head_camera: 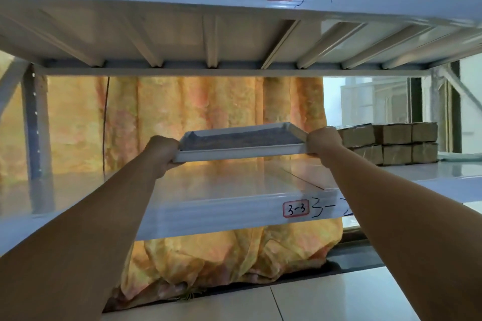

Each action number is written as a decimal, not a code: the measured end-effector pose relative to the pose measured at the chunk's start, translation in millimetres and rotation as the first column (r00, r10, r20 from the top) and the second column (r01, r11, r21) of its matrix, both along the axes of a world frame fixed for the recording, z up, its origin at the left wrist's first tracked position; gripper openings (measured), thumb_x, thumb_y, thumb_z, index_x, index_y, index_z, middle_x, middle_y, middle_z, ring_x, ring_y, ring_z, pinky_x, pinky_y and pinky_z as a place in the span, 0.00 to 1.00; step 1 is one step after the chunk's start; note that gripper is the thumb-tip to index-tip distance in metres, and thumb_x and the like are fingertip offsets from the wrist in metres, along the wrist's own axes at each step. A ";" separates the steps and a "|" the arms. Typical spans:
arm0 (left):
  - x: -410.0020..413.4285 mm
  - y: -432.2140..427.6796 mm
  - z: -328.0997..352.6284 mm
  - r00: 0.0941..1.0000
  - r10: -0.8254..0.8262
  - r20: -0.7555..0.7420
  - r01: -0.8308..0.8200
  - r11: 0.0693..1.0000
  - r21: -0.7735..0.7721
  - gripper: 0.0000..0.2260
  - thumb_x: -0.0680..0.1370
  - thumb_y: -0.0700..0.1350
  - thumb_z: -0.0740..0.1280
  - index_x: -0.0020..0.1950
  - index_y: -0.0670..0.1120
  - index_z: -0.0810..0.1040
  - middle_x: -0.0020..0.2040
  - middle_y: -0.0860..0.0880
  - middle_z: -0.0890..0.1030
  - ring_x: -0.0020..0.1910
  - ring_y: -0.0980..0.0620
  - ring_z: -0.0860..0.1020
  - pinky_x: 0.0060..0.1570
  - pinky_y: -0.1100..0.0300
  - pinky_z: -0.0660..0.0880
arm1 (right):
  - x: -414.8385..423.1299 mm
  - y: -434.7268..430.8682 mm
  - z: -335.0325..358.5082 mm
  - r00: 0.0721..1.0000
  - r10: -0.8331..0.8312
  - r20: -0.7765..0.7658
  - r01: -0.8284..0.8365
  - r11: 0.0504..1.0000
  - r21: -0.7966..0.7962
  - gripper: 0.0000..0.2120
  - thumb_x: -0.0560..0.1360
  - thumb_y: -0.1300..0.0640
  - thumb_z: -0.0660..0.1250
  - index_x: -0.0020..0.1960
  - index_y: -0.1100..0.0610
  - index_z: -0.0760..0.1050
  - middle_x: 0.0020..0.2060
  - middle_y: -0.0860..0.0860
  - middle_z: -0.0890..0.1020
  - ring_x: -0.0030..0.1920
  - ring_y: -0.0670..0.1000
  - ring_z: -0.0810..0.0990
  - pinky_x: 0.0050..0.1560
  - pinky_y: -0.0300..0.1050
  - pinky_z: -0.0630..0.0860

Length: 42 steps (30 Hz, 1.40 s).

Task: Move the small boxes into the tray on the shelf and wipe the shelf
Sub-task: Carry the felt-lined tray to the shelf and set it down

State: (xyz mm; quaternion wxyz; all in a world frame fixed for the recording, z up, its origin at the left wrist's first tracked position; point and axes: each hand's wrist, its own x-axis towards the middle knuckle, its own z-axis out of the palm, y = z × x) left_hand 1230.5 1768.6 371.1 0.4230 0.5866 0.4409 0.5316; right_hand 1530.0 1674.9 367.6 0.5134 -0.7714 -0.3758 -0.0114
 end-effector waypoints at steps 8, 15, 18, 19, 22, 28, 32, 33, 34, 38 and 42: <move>15.9 28.7 1.3 0.916 0.021 -0.402 0.003 0.998 0.059 0.09 0.76 0.32 0.62 0.37 0.39 0.73 0.37 0.41 0.74 0.37 0.45 0.76 0.32 0.57 0.75 | 12.5 -1.7 11.9 0.832 0.003 0.555 0.268 0.873 -0.407 0.11 0.76 0.59 0.65 0.55 0.62 0.78 0.41 0.54 0.80 0.49 0.57 0.79 0.40 0.38 0.68; 36.2 19.0 0.9 0.857 0.050 -0.513 -0.007 0.996 0.084 0.12 0.77 0.31 0.61 0.34 0.39 0.71 0.35 0.42 0.72 0.32 0.47 0.73 0.29 0.59 0.72 | 26.0 -0.4 1.9 0.848 0.065 0.526 0.187 0.892 -0.411 0.14 0.76 0.53 0.65 0.58 0.59 0.77 0.50 0.52 0.82 0.55 0.54 0.79 0.51 0.42 0.76; 42.4 18.0 0.7 0.814 0.059 -0.579 -0.017 0.997 0.078 0.12 0.78 0.31 0.61 0.34 0.39 0.71 0.35 0.42 0.72 0.31 0.47 0.72 0.30 0.58 0.72 | 32.8 1.2 0.5 0.827 0.073 0.557 0.212 0.878 -0.429 0.14 0.75 0.54 0.65 0.59 0.57 0.77 0.56 0.52 0.82 0.57 0.52 0.78 0.56 0.42 0.75; 44.4 19.7 0.4 0.805 0.065 -0.590 -0.024 0.997 0.076 0.12 0.78 0.31 0.61 0.34 0.39 0.71 0.35 0.42 0.73 0.31 0.47 0.73 0.30 0.58 0.72 | 33.7 -0.4 0.6 0.822 0.084 0.563 0.213 0.872 -0.440 0.14 0.75 0.55 0.65 0.59 0.57 0.77 0.56 0.52 0.82 0.57 0.52 0.77 0.57 0.42 0.75; 52.0 23.4 -0.5 0.787 0.071 -0.613 -0.034 0.997 0.072 0.12 0.78 0.31 0.60 0.34 0.39 0.72 0.36 0.41 0.73 0.32 0.46 0.73 0.31 0.57 0.74 | 40.2 2.1 0.0 0.806 0.122 0.580 0.245 0.822 -0.514 0.13 0.74 0.60 0.65 0.58 0.58 0.78 0.56 0.52 0.82 0.63 0.53 0.74 0.57 0.41 0.74; 65.6 35.0 -10.7 0.744 0.065 -0.665 -0.047 0.998 0.045 0.09 0.77 0.32 0.61 0.36 0.37 0.74 0.36 0.40 0.74 0.34 0.44 0.74 0.35 0.55 0.74 | 56.5 8.7 -6.4 0.903 0.126 0.410 0.137 0.821 -0.554 0.09 0.75 0.65 0.62 0.55 0.59 0.73 0.35 0.53 0.70 0.33 0.50 0.70 0.28 0.32 0.74; 71.7 37.3 -16.6 0.721 0.049 -0.691 -0.044 0.999 0.025 0.09 0.75 0.33 0.64 0.34 0.38 0.73 0.35 0.42 0.74 0.36 0.46 0.73 0.36 0.57 0.72 | 67.5 14.5 -11.2 0.869 0.126 0.479 0.209 0.784 -0.585 0.05 0.78 0.63 0.58 0.52 0.61 0.71 0.32 0.54 0.66 0.46 0.55 0.72 0.47 0.44 0.73; 72.6 37.6 -16.6 0.716 0.052 -0.697 -0.045 0.999 0.029 0.09 0.75 0.34 0.64 0.34 0.38 0.73 0.34 0.42 0.74 0.35 0.47 0.73 0.35 0.58 0.72 | 65.9 14.2 -10.9 0.878 0.117 0.465 0.208 0.780 -0.590 0.05 0.79 0.62 0.56 0.48 0.62 0.69 0.32 0.54 0.67 0.46 0.55 0.73 0.48 0.44 0.74; 73.1 37.9 -16.4 0.708 0.058 -0.703 -0.047 0.998 0.034 0.10 0.74 0.34 0.64 0.33 0.38 0.73 0.33 0.43 0.74 0.34 0.48 0.73 0.33 0.59 0.71 | 64.2 13.2 -9.8 0.879 0.114 0.464 0.216 0.771 -0.600 0.08 0.79 0.62 0.55 0.43 0.62 0.69 0.33 0.54 0.67 0.46 0.55 0.74 0.48 0.43 0.74; 73.8 34.4 -15.2 0.678 0.068 -0.732 -0.039 0.998 0.056 0.13 0.73 0.33 0.64 0.28 0.40 0.69 0.28 0.44 0.71 0.28 0.49 0.70 0.28 0.62 0.68 | 60.1 15.3 -6.2 0.803 0.209 0.557 0.298 0.668 -0.681 0.10 0.80 0.62 0.53 0.48 0.61 0.73 0.34 0.53 0.70 0.38 0.52 0.74 0.37 0.41 0.74; 74.2 34.0 -15.8 0.658 0.058 -0.751 -0.024 0.998 0.055 0.14 0.72 0.32 0.62 0.27 0.40 0.67 0.26 0.45 0.67 0.24 0.50 0.65 0.23 0.63 0.63 | 53.4 16.1 -3.3 0.761 0.279 0.586 0.355 0.577 -0.736 0.16 0.80 0.62 0.52 0.61 0.64 0.73 0.41 0.53 0.72 0.45 0.54 0.73 0.29 0.39 0.67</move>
